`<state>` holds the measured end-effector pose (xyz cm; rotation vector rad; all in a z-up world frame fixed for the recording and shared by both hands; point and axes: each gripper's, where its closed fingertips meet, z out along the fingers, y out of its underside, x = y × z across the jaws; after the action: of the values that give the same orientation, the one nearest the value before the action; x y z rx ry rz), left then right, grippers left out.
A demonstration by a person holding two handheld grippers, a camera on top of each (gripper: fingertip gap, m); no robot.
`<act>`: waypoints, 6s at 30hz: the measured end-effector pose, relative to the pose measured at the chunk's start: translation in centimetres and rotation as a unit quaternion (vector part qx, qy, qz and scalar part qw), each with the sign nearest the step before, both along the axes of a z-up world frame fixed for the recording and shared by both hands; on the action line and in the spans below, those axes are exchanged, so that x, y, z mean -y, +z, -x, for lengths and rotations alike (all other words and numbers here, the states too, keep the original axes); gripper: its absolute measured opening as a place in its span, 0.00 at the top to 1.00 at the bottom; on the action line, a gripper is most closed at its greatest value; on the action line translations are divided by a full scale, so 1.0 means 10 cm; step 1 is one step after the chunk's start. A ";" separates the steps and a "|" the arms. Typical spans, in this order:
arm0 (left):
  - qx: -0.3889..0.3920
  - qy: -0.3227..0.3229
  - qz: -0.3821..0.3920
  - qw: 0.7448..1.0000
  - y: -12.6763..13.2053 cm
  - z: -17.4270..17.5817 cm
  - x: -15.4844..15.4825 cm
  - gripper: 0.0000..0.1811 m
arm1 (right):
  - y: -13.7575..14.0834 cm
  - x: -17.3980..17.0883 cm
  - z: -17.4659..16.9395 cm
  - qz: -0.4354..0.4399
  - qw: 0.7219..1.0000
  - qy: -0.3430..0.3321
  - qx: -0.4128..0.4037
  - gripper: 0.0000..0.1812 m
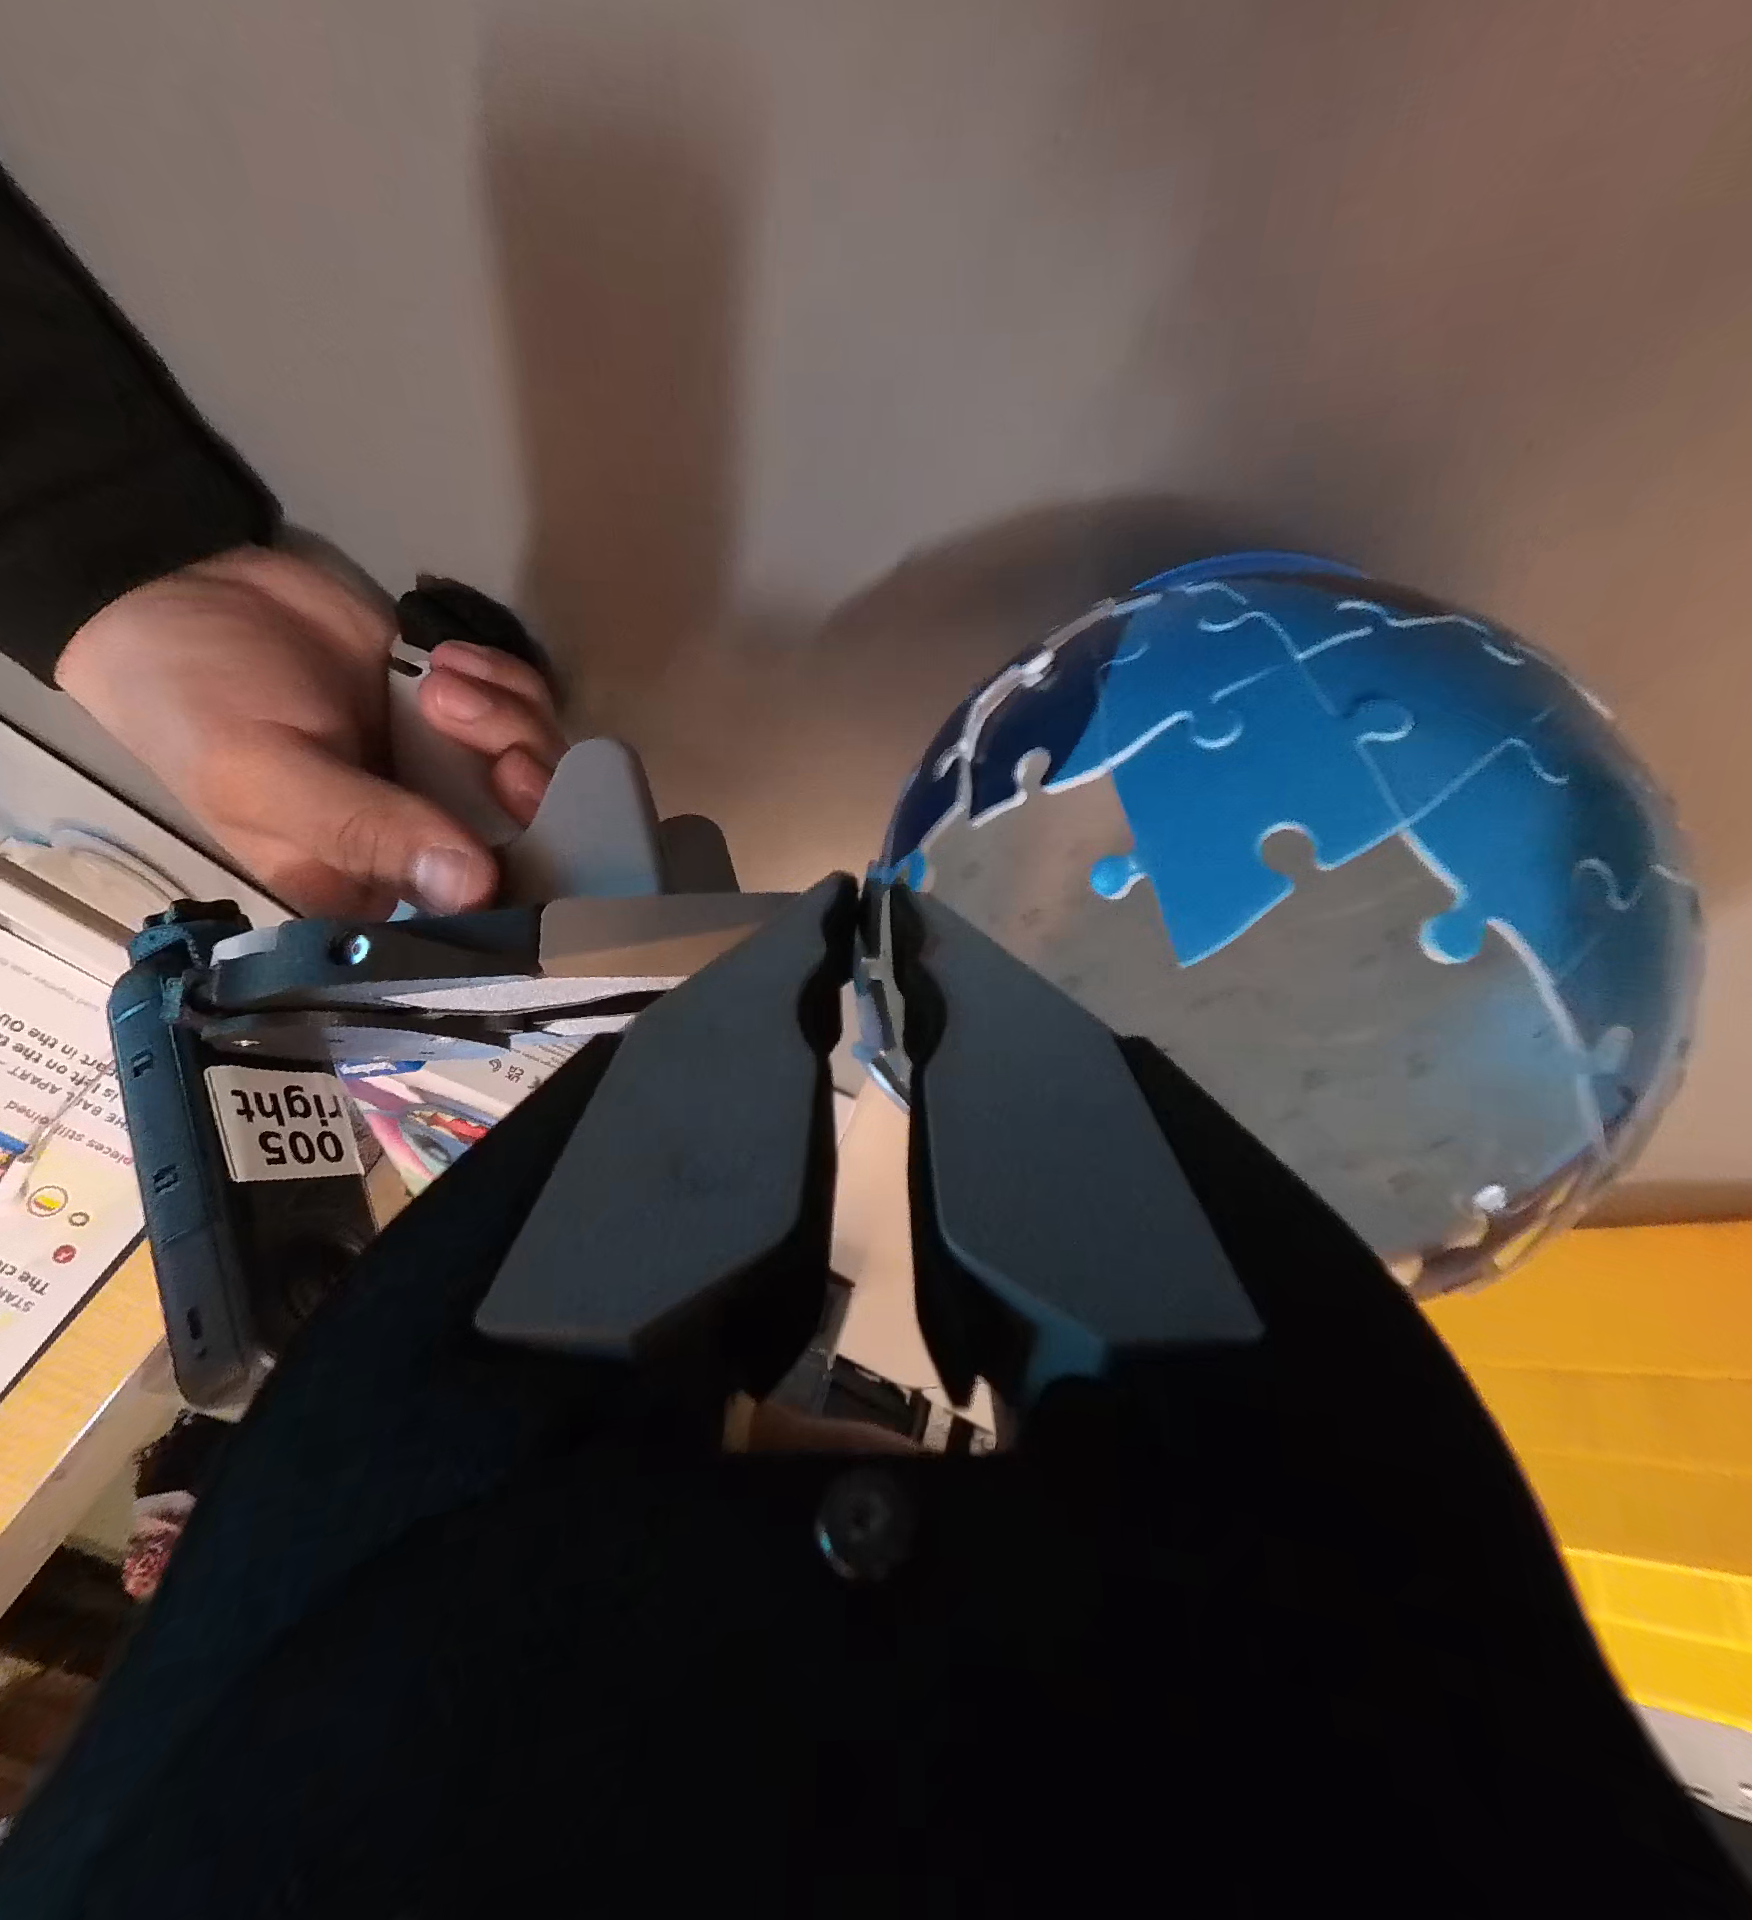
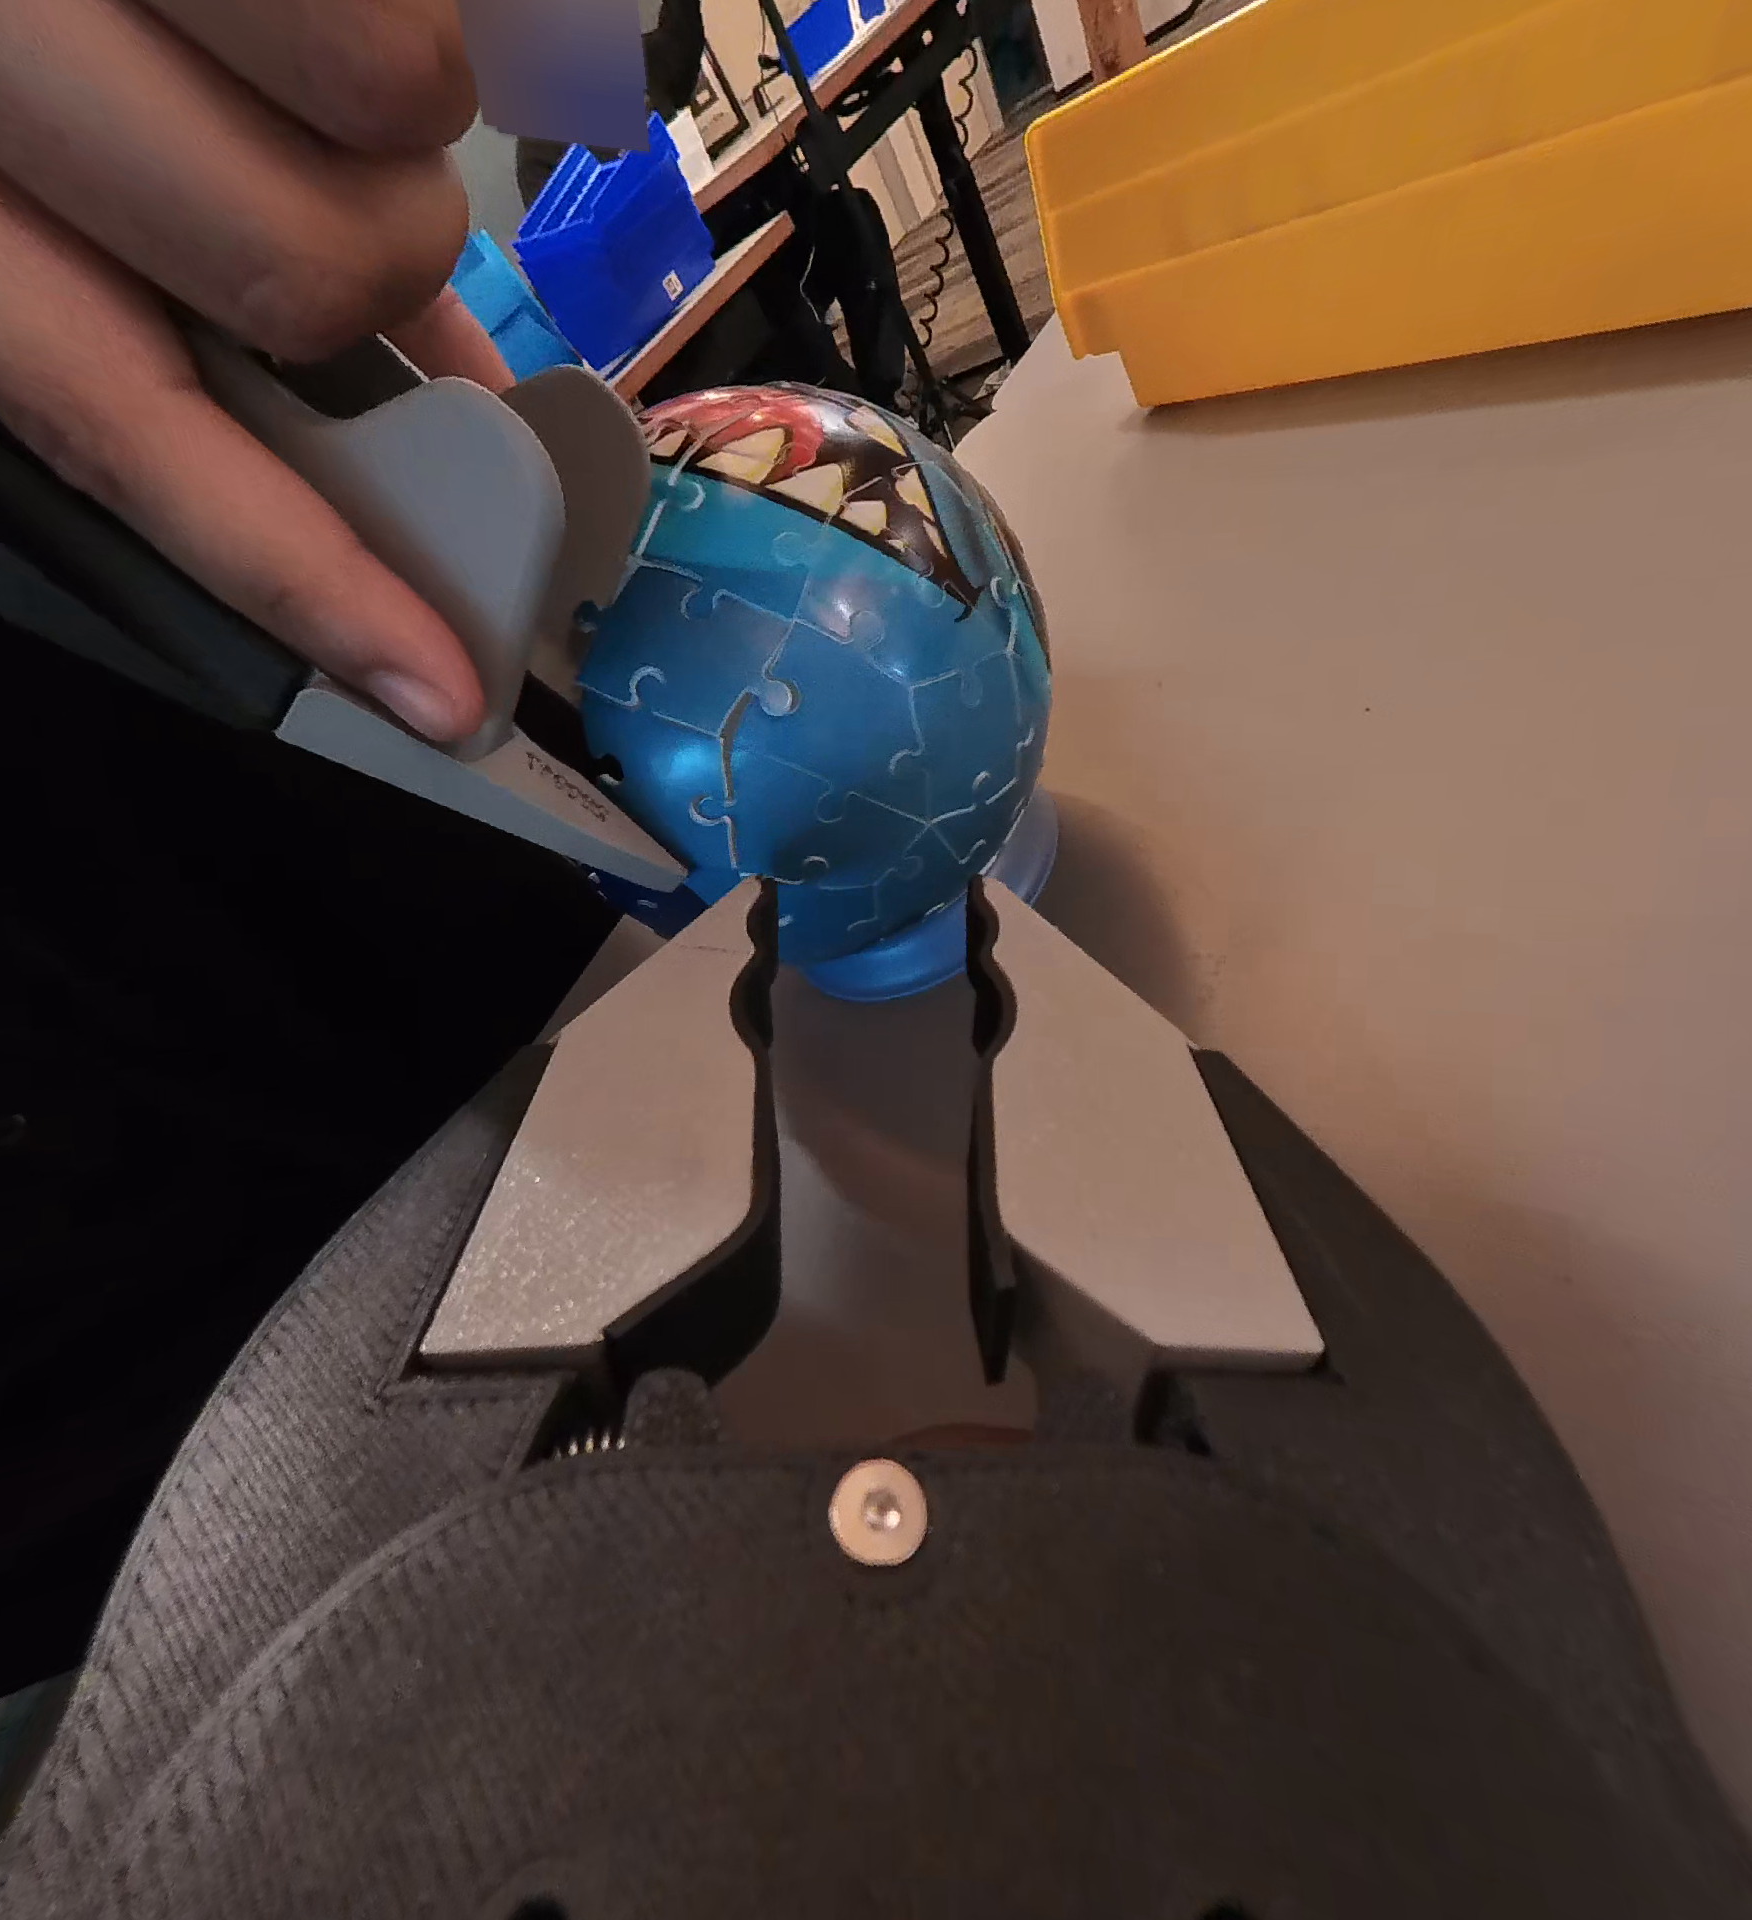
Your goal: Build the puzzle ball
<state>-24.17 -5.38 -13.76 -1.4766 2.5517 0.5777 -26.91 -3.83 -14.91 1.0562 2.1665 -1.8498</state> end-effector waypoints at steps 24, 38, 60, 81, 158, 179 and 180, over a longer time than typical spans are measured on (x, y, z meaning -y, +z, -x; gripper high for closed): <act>-0.047 0.025 0.052 0.997 -0.13 0.17 0.20 0.99 | -0.01 0.03 -0.02 -0.003 1.000 0.003 0.000 0.81; 0.004 0.111 -0.095 0.989 0.30 0.26 0.01 0.65 | 0.05 -0.20 0.04 -0.005 0.999 -0.041 -0.027 0.79; 0.570 0.671 -0.258 0.398 0.58 2.03 0.80 0.86 | -0.19 -1.38 -0.06 -0.297 0.850 -0.426 -0.088 0.64; 0.585 0.692 -0.224 0.358 -0.40 1.85 1.01 0.83 | -0.59 -1.28 -0.55 -0.431 0.793 -0.430 -0.006 0.91; 0.736 0.441 -0.149 0.492 0.16 1.23 0.82 0.79 | 0.49 0.32 0.22 -0.104 0.984 -0.076 -0.121 0.95; 0.497 0.384 -0.087 0.773 0.29 0.39 1.04 0.45 | 0.51 0.32 0.19 -0.094 0.988 -0.057 -0.111 0.95; 0.467 0.383 -0.086 0.792 0.29 0.39 1.00 0.44 | 0.51 0.33 0.19 -0.092 0.988 -0.056 -0.107 0.95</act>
<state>-28.05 -15.41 -10.89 -1.9984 1.0896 0.0546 -28.85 -7.09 -9.83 1.0769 2.4910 -1.9212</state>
